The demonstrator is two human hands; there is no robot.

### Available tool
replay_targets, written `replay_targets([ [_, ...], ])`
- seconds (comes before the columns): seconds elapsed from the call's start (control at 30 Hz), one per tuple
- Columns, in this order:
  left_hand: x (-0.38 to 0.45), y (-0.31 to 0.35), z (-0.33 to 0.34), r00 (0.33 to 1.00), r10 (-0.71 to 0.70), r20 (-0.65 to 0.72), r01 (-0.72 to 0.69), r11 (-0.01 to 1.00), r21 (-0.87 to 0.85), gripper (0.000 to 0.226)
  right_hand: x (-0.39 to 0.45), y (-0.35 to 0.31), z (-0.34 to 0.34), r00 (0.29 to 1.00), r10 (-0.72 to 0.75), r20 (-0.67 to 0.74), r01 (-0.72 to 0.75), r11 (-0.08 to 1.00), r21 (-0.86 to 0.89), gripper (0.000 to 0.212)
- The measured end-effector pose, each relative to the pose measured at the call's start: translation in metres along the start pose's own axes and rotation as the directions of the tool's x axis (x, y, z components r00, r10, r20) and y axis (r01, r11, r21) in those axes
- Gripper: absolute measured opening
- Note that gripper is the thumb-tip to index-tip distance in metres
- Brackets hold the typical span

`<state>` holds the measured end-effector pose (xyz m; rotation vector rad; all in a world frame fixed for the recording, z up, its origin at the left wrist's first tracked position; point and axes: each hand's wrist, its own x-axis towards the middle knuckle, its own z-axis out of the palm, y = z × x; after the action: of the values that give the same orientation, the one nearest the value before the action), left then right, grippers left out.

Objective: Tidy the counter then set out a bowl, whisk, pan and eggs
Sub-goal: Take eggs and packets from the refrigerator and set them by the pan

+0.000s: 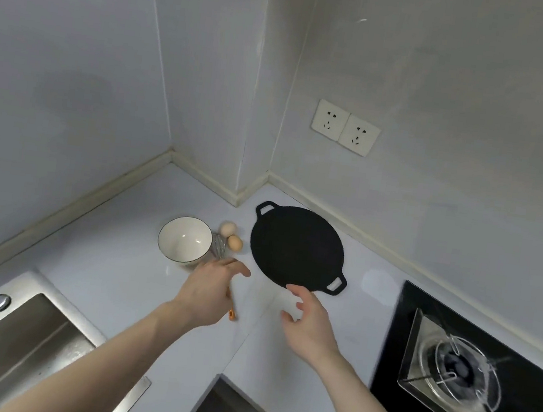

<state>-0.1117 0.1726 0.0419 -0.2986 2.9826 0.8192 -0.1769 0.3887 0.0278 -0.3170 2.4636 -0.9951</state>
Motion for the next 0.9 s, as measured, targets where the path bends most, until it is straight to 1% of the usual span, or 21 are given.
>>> replay_targets([
  [0.2, -0.02, 0.047, -0.005, 0.991, 0.087, 0.102, -0.09, 0.996, 0.021, 0.059, -0.059, 0.015, -0.036, 0.996, -0.001, -0.095, 0.0, 1.0, -0.006, 0.052],
  [0.33, -0.033, 0.091, -0.004, 0.971, 0.225, 0.081, -0.225, 0.974, -0.001, 0.054, -0.112, 0.032, -0.066, 0.989, 0.015, -0.15, -0.012, 1.0, 0.025, 0.049],
  [0.5, -0.066, 0.158, 0.007, 0.921, 0.383, 0.074, -0.382, 0.924, -0.026, 0.053, -0.195, 0.058, -0.099, 0.963, 0.043, -0.265, -0.028, 0.998, 0.062, 0.051],
  [0.6, -0.099, 0.204, 0.018, 0.872, 0.481, 0.085, -0.478, 0.876, -0.054, 0.05, -0.261, 0.074, -0.117, 0.929, 0.086, -0.361, -0.039, 0.99, 0.137, 0.052],
  [0.7, -0.135, 0.248, 0.031, 0.811, 0.575, 0.105, -0.57, 0.818, -0.081, 0.049, -0.332, 0.097, -0.126, 0.873, 0.146, -0.465, -0.073, 0.983, 0.171, 0.054],
  [0.83, -0.177, 0.291, 0.051, 0.73, 0.672, 0.127, -0.657, 0.741, -0.141, 0.048, -0.41, 0.12, -0.132, 0.815, 0.211, -0.539, -0.115, 0.972, 0.206, 0.052],
  [0.87, -0.192, 0.309, 0.061, 0.695, 0.704, 0.143, -0.686, 0.71, -0.16, 0.048, -0.439, 0.128, -0.135, 0.789, 0.239, -0.566, -0.132, 0.966, 0.223, 0.052],
  [0.9, -0.198, 0.316, 0.066, 0.674, 0.723, 0.153, -0.703, 0.691, -0.168, 0.048, -0.452, 0.132, -0.137, 0.774, 0.249, -0.582, -0.141, 0.964, 0.225, 0.052],
])
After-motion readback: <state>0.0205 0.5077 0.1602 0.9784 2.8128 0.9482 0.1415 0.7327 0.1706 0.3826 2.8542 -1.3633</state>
